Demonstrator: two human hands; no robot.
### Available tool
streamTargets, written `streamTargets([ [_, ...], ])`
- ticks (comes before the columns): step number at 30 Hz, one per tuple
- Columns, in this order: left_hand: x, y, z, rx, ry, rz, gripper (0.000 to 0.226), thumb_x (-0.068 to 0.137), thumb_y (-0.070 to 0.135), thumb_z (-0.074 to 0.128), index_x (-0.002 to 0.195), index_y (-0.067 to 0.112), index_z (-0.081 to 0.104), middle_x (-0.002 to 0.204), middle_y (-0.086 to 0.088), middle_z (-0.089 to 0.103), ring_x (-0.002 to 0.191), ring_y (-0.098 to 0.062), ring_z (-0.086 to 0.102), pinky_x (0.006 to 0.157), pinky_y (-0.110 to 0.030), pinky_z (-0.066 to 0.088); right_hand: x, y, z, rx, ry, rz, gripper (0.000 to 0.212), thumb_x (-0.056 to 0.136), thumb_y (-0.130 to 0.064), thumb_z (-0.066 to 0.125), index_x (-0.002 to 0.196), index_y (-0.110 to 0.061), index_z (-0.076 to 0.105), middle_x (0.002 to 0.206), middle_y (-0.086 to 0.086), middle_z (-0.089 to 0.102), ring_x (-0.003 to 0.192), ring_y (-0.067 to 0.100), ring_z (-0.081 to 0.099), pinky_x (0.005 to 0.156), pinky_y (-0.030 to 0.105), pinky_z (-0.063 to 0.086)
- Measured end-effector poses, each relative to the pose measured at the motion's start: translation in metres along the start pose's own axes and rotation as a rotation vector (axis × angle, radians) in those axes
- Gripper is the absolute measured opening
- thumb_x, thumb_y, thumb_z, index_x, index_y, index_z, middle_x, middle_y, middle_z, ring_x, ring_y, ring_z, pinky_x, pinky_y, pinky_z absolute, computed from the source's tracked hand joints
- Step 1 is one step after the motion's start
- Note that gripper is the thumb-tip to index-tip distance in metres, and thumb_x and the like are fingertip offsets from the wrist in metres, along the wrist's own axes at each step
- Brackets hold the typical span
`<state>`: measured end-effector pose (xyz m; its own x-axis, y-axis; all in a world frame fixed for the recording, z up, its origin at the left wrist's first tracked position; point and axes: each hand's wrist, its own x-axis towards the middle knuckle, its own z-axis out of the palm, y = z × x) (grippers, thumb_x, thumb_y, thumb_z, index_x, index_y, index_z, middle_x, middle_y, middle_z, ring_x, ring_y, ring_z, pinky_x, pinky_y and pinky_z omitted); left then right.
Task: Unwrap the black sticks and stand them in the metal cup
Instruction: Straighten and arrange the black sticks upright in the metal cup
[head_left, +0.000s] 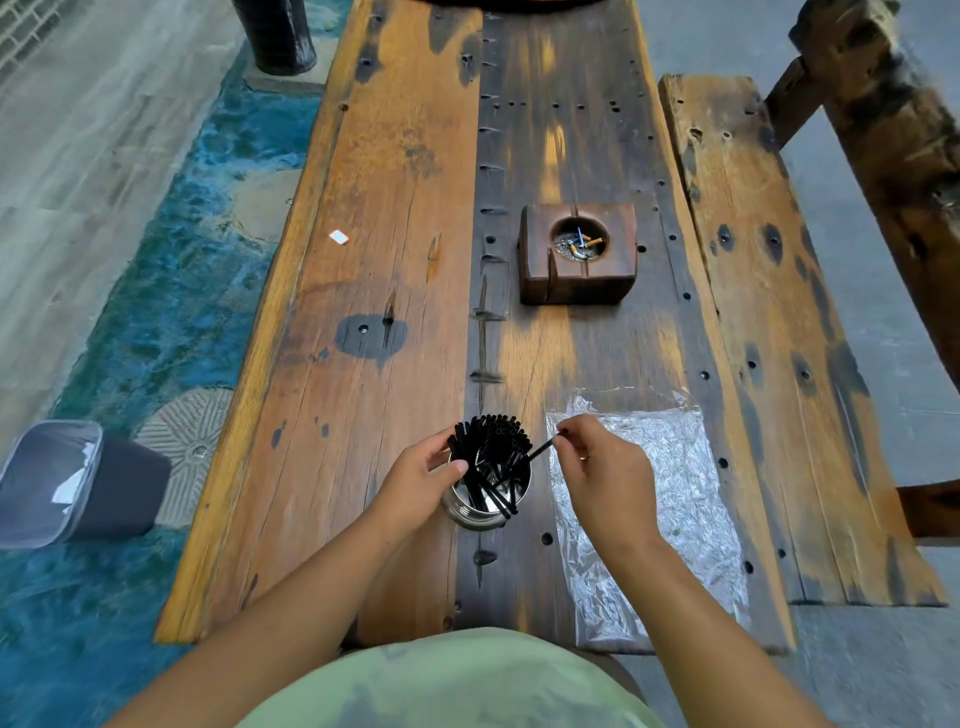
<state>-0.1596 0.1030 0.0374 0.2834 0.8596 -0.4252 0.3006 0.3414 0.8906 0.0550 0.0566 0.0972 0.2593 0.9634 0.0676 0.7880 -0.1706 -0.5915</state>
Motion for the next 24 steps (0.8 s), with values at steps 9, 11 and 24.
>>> streamTargets([
  [9,0.003,-0.006,0.001,-0.073,-0.003,-0.024,0.035,0.095,0.007,0.059,0.129,0.015,0.064,0.123,0.009,0.071,0.121,-0.008,0.061,0.113,-0.043,0.041,0.004,0.006,0.029,-0.023,-0.158,0.038,0.009,0.096,-0.029,0.062,0.095,-0.021,0.067,0.083,-0.004,0.073,0.072,0.018,0.068,0.066,0.035,0.054],
  [11,0.004,-0.007,0.001,-0.074,-0.004,-0.019,0.035,0.095,0.007,0.059,0.129,0.016,0.064,0.123,0.009,0.071,0.121,-0.008,0.061,0.112,-0.042,0.042,0.005,0.006,0.033,-0.012,-0.179,0.051,0.009,0.096,-0.029,0.061,0.096,-0.022,0.067,0.085,-0.005,0.073,0.074,0.016,0.068,0.069,0.036,0.055],
  [24,0.002,-0.007,0.004,-0.051,0.01,-0.006,0.038,0.097,0.014,0.057,0.134,0.024,0.06,0.127,0.014,0.067,0.124,-0.003,0.058,0.113,-0.04,0.041,-0.024,0.025,0.034,0.303,-0.582,0.154,0.084,0.079,-0.038,0.056,0.156,-0.023,0.026,0.153,-0.008,0.039,0.139,0.007,0.038,0.117,0.038,0.035],
])
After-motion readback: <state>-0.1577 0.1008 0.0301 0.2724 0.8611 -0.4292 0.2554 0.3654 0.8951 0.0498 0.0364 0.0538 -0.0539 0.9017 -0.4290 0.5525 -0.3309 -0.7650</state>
